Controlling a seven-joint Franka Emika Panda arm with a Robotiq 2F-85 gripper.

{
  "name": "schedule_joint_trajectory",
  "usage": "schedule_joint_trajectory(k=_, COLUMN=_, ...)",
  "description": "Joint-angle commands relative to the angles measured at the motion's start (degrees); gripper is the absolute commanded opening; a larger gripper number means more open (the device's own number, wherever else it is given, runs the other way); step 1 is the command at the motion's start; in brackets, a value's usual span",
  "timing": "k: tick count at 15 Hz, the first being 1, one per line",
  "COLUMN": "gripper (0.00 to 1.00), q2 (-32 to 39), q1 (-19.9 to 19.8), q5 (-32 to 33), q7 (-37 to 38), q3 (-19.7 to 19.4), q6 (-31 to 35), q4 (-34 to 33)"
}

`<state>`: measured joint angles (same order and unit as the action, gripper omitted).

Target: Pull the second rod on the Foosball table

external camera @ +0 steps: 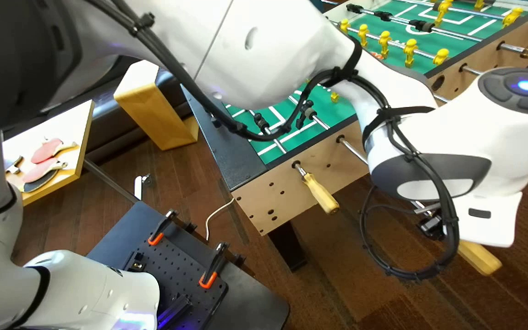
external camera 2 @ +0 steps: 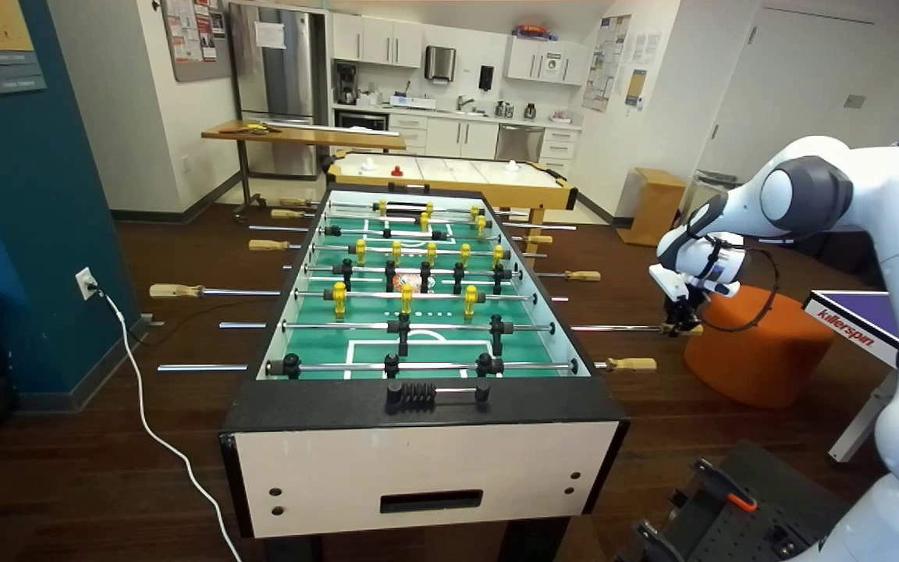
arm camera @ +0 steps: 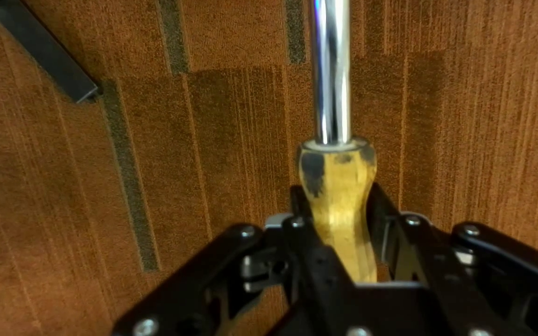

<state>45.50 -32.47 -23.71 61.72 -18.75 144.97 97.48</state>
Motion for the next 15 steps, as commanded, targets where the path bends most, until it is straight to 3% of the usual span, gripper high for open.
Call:
schedule_joint_trajectory(k=1, gripper=0.08, q2=0.1, q1=-3.3, q5=-1.6, q7=0.8, q3=-1.9, q6=-4.8, q4=-3.8)
schedule_joint_trajectory(k=7, gripper=0.08, q2=-0.1, q1=-3.6, q5=-0.6, q7=0.0, q3=-2.3, q6=-5.9, q4=-4.9)
schedule_joint_trajectory(k=8, gripper=0.46, q2=-0.8, q1=-3.4, q5=-0.5, q7=0.1, q3=-2.4, q6=-6.3, q4=-4.4)
schedule_joint_trajectory(k=9, gripper=0.59, q2=-2.2, q1=-2.9, q5=-0.3, q7=0.7, q3=-2.6, q6=-7.4, q4=-3.3)
schedule_joint_trajectory(k=15, gripper=1.00, q2=-11.6, q1=2.3, q5=6.3, q7=11.6, q3=-8.8, q6=-15.8, q4=-1.2)
